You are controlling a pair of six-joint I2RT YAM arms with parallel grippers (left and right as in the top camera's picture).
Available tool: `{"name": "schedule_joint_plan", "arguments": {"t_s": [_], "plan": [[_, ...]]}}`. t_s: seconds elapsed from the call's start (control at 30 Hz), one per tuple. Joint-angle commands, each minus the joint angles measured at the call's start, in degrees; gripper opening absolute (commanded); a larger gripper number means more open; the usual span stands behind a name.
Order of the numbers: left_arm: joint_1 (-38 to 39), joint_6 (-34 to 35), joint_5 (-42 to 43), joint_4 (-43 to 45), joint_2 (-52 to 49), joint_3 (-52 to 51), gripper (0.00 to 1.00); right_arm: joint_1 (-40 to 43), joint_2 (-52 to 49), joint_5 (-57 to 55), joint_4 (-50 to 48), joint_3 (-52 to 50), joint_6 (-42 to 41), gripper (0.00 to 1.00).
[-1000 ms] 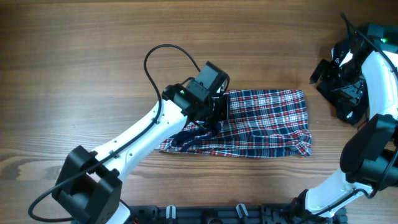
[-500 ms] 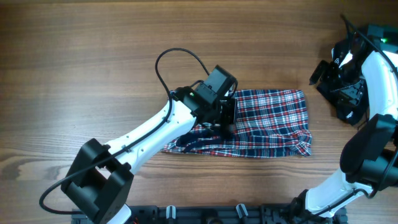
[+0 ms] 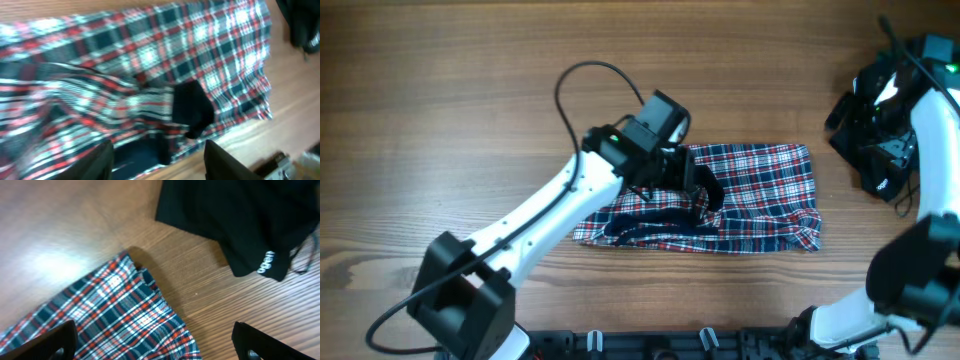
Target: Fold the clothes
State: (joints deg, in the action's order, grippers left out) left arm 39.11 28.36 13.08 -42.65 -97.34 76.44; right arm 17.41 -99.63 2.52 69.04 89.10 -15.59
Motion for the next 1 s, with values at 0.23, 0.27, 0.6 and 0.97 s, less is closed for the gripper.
{"name": "schedule_joint_plan", "arguments": {"t_s": [0.23, 0.27, 0.6, 0.97], "plan": [[-0.26, -0.92, -1.18, -1.44, -6.34, 1.18, 0.24, -0.13, 5.27, 0.28, 0.83, 1.44, -0.92, 1.00], [-0.26, -0.94, 0.46, -0.52, -8.28, 1.18, 0.22, -0.13, 5.27, 0.26, 0.94, 1.44, -0.90, 1.00], [0.55, -3.15, 3.61, 12.26, -16.52, 1.18, 0.23, -0.13, 5.29, 0.50, 2.86, 1.44, -1.07, 1.00], [-4.35, -7.26, 3.13, 13.46, -7.30, 1.27, 0.40, -0.13, 9.01, 3.19, 10.95, 0.20, 1.90, 1.00]]}}
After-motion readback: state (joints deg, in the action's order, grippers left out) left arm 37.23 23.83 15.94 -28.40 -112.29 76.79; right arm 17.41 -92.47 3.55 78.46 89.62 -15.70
